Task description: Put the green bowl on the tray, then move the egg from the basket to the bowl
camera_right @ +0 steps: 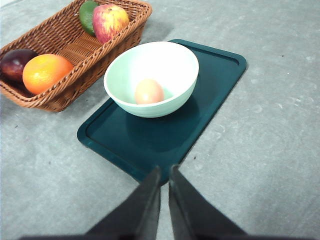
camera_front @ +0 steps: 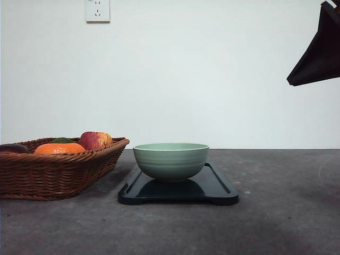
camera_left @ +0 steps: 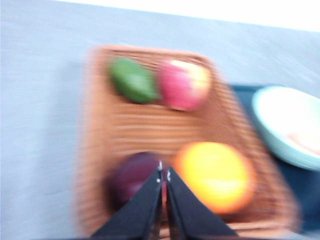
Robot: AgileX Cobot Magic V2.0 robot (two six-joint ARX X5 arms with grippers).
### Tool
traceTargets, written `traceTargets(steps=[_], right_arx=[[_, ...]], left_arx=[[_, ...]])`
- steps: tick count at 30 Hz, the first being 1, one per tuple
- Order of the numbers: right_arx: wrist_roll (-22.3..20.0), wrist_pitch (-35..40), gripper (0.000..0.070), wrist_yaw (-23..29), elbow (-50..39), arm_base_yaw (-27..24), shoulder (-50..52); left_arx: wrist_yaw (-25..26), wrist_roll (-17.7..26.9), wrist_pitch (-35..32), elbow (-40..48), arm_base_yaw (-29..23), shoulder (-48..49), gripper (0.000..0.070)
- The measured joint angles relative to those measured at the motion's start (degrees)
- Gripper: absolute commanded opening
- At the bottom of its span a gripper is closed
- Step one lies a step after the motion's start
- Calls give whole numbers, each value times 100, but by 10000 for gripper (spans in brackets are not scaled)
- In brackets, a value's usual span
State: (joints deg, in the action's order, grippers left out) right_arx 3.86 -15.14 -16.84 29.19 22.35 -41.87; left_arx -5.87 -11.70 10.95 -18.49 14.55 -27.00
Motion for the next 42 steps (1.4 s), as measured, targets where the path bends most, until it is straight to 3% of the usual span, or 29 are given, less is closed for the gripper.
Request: traceTargets(steps=[6, 9, 15, 19, 42], right_arx=[[0, 0, 22, 0, 0, 0, 0], [0, 0, 22, 0, 0, -2, 0], [0, 0, 22, 0, 0, 0, 0], [0, 1, 22, 2, 0, -2, 1], [-33, 256, 22, 33, 0, -1, 0]], left_arx=[[10, 30, 43, 721, -1010, 1322, 0], [321, 222, 42, 927, -1237, 1780, 0], [601, 656, 32, 1311, -1326, 2464, 0], [600, 680, -40, 1651, -1436, 2677, 0], [599, 682, -51, 1662, -1480, 2677, 0]])
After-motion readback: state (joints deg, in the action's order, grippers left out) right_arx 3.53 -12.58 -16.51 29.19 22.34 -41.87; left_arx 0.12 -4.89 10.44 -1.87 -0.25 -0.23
